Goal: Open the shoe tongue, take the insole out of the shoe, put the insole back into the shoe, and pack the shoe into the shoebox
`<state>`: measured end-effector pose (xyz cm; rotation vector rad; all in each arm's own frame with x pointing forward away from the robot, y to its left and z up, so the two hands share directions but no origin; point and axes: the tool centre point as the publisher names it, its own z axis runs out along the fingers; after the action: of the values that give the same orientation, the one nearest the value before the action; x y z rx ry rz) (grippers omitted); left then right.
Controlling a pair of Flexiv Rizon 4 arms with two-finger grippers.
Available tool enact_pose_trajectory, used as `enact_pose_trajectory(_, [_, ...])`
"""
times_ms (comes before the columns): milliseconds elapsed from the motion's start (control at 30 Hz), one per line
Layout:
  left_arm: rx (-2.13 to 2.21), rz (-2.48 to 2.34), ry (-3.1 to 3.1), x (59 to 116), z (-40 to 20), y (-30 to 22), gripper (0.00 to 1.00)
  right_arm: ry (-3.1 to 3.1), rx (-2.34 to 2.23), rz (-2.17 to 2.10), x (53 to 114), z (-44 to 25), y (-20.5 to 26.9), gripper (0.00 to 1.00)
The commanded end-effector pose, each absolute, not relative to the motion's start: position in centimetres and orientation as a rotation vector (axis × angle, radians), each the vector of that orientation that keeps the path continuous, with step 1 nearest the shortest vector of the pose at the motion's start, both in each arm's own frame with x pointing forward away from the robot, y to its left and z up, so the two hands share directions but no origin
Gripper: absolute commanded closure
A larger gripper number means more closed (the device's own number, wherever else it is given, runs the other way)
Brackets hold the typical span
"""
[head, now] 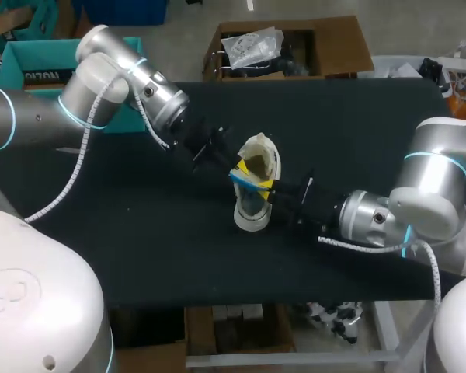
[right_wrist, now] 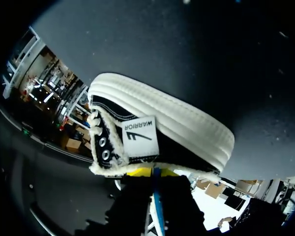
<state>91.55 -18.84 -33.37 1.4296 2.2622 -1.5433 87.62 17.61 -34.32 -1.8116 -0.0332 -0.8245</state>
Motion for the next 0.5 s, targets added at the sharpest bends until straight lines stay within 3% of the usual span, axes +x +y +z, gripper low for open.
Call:
enact_pose_trajectory(33, [1.435,-1.571,2.252,91.76,-33.86,-19.06,1.0,-0.037,-1.805,-0.818,88.24,-34.72,17.75,1.0])
enact_pose_trajectory(500, [1.425,-1.577,2.236,91.33,-33.67,-18.93,1.0,-0.045,-1.803,-0.806,88.26,-34.49,17.63,1.0])
